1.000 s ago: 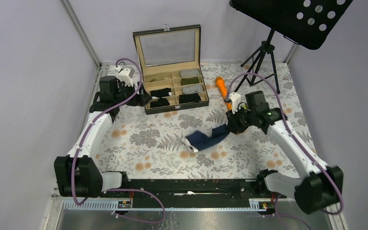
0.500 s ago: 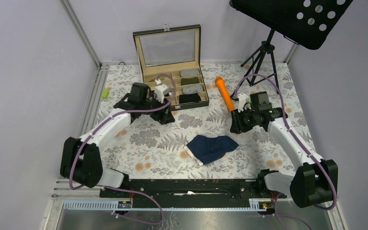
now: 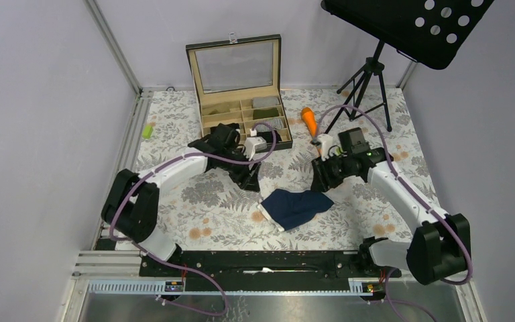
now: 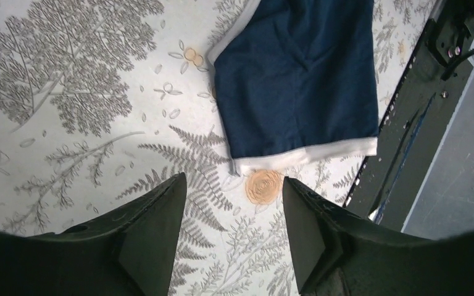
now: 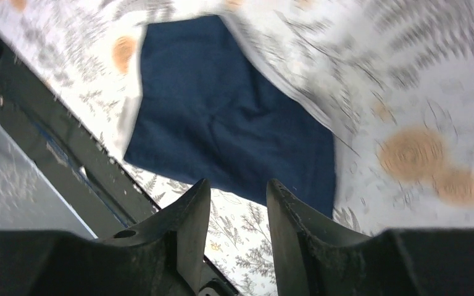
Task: Roll the underwear
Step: Move the underwear to the center of the board, then roll the underwear to the center of the board.
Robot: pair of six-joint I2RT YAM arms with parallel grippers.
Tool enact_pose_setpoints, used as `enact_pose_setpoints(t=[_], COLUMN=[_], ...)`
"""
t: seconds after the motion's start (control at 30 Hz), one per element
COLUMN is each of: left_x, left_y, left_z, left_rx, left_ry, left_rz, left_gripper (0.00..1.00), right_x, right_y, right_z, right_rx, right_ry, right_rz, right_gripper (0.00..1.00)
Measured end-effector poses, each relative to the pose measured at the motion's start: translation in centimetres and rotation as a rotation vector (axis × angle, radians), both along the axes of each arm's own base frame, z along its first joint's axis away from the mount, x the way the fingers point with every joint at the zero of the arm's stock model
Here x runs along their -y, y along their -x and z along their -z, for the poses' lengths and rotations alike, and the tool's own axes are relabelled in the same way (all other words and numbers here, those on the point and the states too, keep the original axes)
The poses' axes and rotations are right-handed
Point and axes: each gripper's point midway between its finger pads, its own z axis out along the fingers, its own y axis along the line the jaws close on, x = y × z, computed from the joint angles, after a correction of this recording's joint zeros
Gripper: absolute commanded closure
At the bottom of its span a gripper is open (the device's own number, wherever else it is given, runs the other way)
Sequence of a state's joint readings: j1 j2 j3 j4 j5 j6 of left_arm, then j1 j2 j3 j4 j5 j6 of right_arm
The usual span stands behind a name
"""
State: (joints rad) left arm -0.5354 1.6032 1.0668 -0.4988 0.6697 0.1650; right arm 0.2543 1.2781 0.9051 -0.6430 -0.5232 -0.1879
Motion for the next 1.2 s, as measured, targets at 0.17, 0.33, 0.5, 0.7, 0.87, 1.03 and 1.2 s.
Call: enact_pose_setpoints(t=[0.17,0.33,0.5,0.7,0.87,1.03,1.2], left_x=[-1.1,-0.6,0.6,1.2,1.9,3.0,2.5], left_y=[2.3,6.0,5.3,4.8,4.4,3.2,3.4], left_z=[-1.1,-2.1,0.6,5.1,7.3,7.6,7.6], left_rx=[0.111,0.483,0.674,0.762,0.789,0.846,0.802], left_ry=[0.027,0.043,-0.016,-0.089,-0.105,-0.114,-0.145], left_rz=[0.088,0.405,0.653,0.881,0.982,1.059,1.102], left_gripper=[0.34,0.44,0.46,0.47,0.61,0.92,1.0], right_x=[-3.8,-3.6,-3.5,-2.6,-1.1,-0.1,0.0], right_y=[2.1,0.9,-0.1,0.2,0.1,-0.2,-0.3], right_z=[-2.9,-4.8,-6.7,-8.1,-9.2,-9.1,-9.1], right_rx=[0.172,0.258,0.309,0.344,0.374,0.366,0.365], right_ry=[-0.026,0.0,0.007,0.007,-0.006,-0.004,-0.002], right_rz=[-0.262,-0.257,-0.224,-0.174,-0.106,-0.054,-0.05], right_gripper=[0.58,0.58,0.58,0.58,0.58,0.58,0.58])
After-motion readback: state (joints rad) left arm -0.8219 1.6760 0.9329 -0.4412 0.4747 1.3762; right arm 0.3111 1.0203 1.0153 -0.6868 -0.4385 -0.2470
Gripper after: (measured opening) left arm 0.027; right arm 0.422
